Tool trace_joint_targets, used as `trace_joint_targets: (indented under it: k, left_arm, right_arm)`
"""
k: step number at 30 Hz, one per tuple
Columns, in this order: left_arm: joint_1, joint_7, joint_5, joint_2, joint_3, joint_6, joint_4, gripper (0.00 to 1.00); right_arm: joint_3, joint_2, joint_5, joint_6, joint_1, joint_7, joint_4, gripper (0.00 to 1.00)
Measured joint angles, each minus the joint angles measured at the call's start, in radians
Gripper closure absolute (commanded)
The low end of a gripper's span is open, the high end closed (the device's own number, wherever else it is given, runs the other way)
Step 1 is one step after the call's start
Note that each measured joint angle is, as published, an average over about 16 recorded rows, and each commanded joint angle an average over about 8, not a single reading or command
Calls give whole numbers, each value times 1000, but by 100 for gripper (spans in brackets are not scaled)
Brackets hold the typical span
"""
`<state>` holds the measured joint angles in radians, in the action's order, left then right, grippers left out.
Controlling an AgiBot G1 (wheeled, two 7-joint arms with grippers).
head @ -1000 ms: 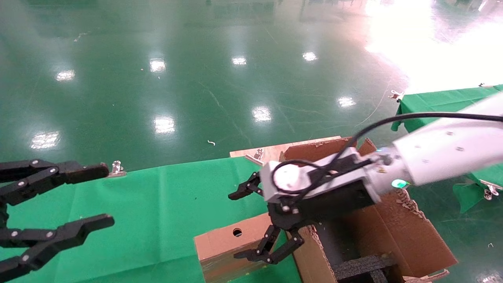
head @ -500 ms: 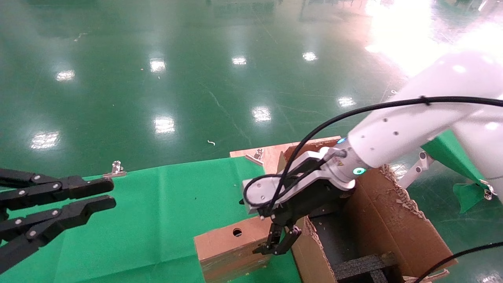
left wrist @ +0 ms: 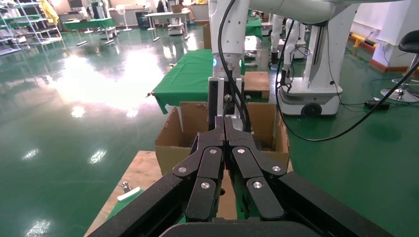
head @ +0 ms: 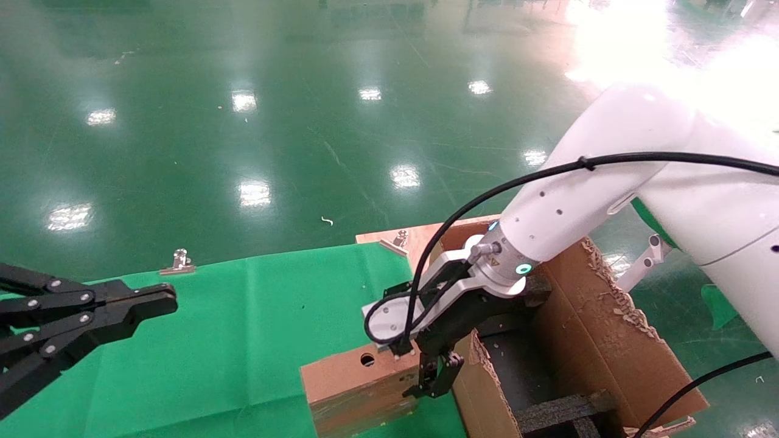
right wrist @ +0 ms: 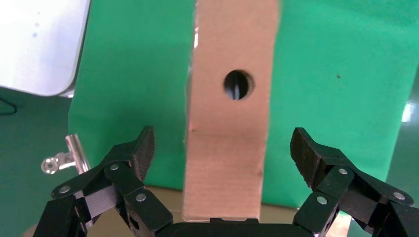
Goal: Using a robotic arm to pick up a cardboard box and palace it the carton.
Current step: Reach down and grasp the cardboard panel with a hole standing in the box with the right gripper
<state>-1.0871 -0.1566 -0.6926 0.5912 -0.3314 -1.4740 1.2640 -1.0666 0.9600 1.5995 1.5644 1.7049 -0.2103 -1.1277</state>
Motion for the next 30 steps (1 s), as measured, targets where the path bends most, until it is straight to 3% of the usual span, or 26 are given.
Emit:
trace_joint_targets:
  k: [1, 2, 9, 10, 30]
  left_arm:
    - [0, 0, 0, 0, 0, 0, 0, 10]
    - [0, 0, 0, 0, 0, 0, 0, 0]
    - [0, 0, 0, 0, 0, 0, 0, 0]
    - [0, 0, 0, 0, 0, 0, 0, 0]
    - [0, 0, 1, 0, 0, 0, 0, 0]
  right_arm:
    - [-6, 4, 4, 0, 2, 3, 2, 0]
    - [-11, 7, 7, -1, 4, 5, 4, 7]
    - [-33, 19, 23, -1, 12, 16, 8, 93]
    - [-34, 20, 24, -1, 12, 17, 8, 99]
    - [-23, 14, 15, 0, 6, 14, 6, 100]
